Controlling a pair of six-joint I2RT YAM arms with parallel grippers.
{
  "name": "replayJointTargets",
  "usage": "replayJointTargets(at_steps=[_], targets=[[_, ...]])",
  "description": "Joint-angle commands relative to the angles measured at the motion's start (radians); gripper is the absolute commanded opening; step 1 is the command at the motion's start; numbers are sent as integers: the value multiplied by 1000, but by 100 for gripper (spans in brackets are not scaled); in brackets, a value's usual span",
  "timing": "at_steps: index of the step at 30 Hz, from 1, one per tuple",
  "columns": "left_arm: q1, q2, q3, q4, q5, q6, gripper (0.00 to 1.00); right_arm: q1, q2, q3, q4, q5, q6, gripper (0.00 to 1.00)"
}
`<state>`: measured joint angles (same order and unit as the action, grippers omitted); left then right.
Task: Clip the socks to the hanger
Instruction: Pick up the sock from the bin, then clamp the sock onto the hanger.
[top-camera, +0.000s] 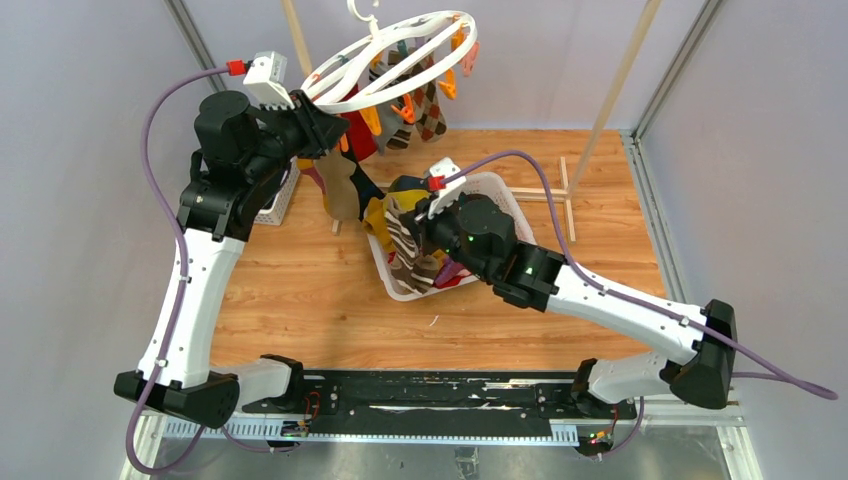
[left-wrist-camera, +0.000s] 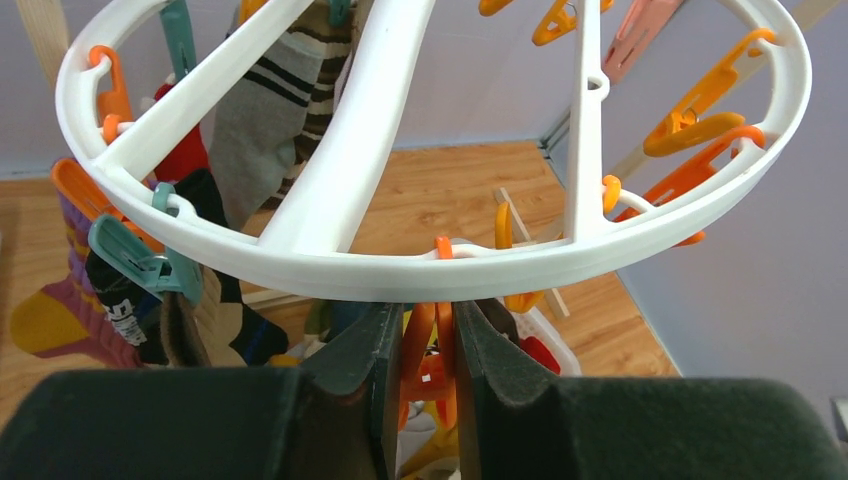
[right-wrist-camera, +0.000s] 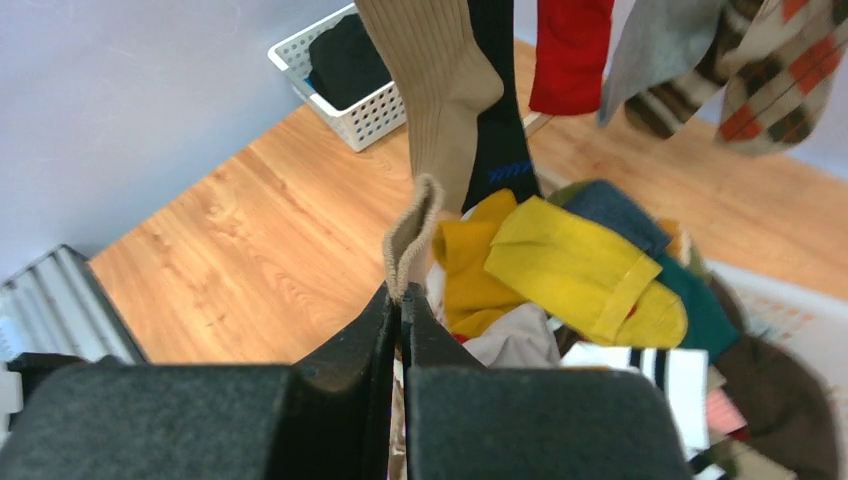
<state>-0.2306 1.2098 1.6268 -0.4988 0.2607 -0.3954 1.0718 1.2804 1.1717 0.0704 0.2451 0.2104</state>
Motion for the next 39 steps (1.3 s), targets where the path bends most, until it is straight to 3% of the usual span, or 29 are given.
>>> replayJointTargets(at_steps=[1,6,19,39], targets=[[5,15,-5,-31,3,-40,6,64,46,100,65,143,-247,0],[5,18,-14,-41,2,-50,6,112,151,176,223,183,-343,0],[5,5,-28,-48,-35,-34,4,123,344,368,267,266,-305,0],[5,12,-25,-35,-52,-28,3,123,375,433,236,287,-260,0]])
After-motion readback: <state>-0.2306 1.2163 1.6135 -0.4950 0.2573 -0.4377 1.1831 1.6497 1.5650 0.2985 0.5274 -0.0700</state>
